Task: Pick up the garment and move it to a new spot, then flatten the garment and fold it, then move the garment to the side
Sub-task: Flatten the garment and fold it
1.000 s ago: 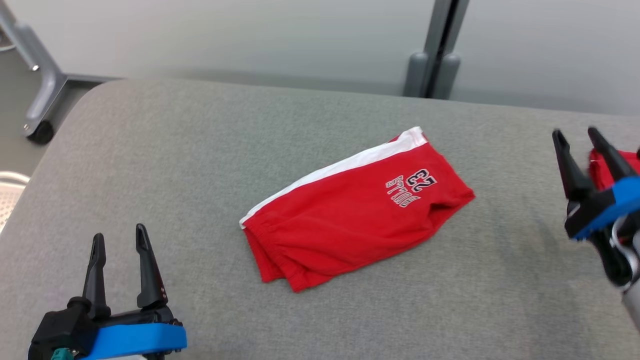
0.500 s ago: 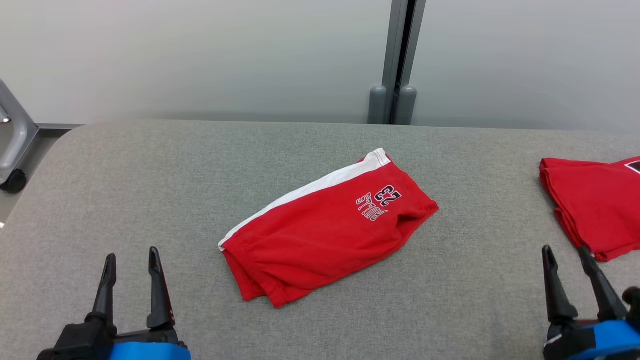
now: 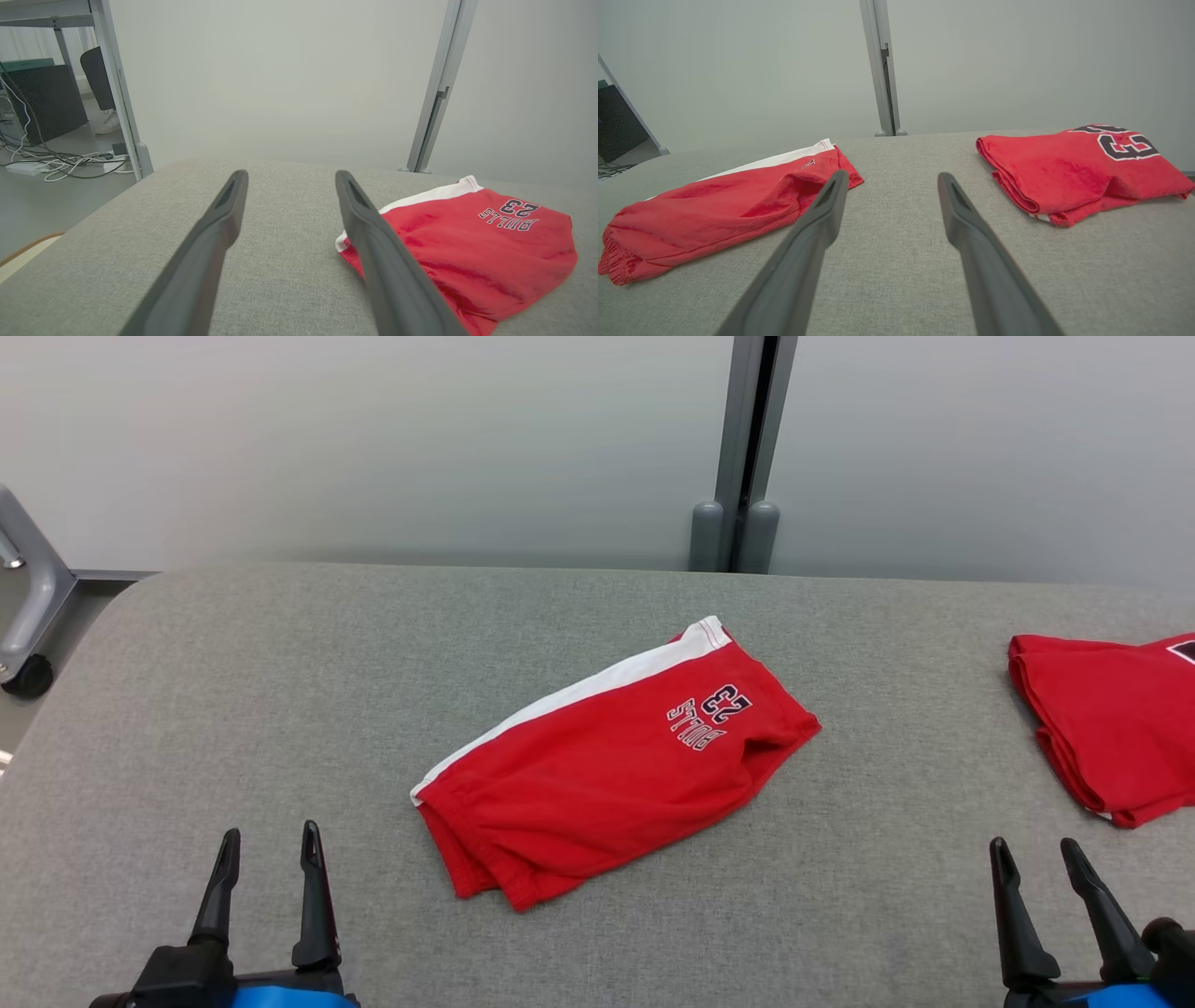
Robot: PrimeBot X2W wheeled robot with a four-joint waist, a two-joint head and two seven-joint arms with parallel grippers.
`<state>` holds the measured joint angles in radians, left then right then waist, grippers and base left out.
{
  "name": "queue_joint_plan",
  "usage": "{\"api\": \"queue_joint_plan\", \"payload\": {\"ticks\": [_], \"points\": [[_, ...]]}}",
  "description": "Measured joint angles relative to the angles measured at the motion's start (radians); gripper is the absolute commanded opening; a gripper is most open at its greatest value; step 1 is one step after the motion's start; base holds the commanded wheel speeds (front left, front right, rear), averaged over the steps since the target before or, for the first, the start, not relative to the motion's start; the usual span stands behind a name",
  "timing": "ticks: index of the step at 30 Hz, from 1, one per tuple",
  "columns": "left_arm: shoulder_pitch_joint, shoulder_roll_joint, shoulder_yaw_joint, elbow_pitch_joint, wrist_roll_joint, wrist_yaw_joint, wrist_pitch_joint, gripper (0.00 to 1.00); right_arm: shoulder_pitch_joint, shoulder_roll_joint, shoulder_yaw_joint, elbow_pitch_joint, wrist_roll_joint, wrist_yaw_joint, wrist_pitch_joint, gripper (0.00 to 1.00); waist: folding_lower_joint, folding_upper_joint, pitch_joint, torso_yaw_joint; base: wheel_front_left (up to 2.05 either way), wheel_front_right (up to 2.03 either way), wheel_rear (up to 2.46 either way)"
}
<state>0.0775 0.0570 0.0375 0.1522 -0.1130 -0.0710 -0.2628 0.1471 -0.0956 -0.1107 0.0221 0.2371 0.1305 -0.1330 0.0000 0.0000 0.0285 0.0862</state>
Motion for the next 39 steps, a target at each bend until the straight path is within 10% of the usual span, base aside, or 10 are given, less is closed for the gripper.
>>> {"api": "queue_joint_plan", "payload": {"ticks": [11, 21, 39], "points": [[-0.04, -0.002, -0.023, 0.004, -0.01, 0.0, 0.0, 1.0, -0.248, -0.077, 0.096, 0.058, -0.039, 0.0, 0.088, 1.0, 0.0002, 0.0, 0.051, 0.056, 0.0, 0.0, 0.0], [-0.141, -0.005, -0.11, 0.008, -0.076, 0.021, 0.0, 1.0, -0.71, -0.209, 0.188, 0.414, -0.07, 0.0, 0.255, 1.0, 0.0003, 0.0003, 0.175, 0.18, 0.0, 0.0, 0.0], [-0.195, -0.006, -0.195, -0.002, -0.143, 0.065, 0.0, 1.0, -0.918, -0.295, 0.281, 0.841, -0.052, 0.0, 0.323, 1.0, 0.0001, 0.0003, 0.324, 0.326, 0.0, 0.0, 0.0]]}}
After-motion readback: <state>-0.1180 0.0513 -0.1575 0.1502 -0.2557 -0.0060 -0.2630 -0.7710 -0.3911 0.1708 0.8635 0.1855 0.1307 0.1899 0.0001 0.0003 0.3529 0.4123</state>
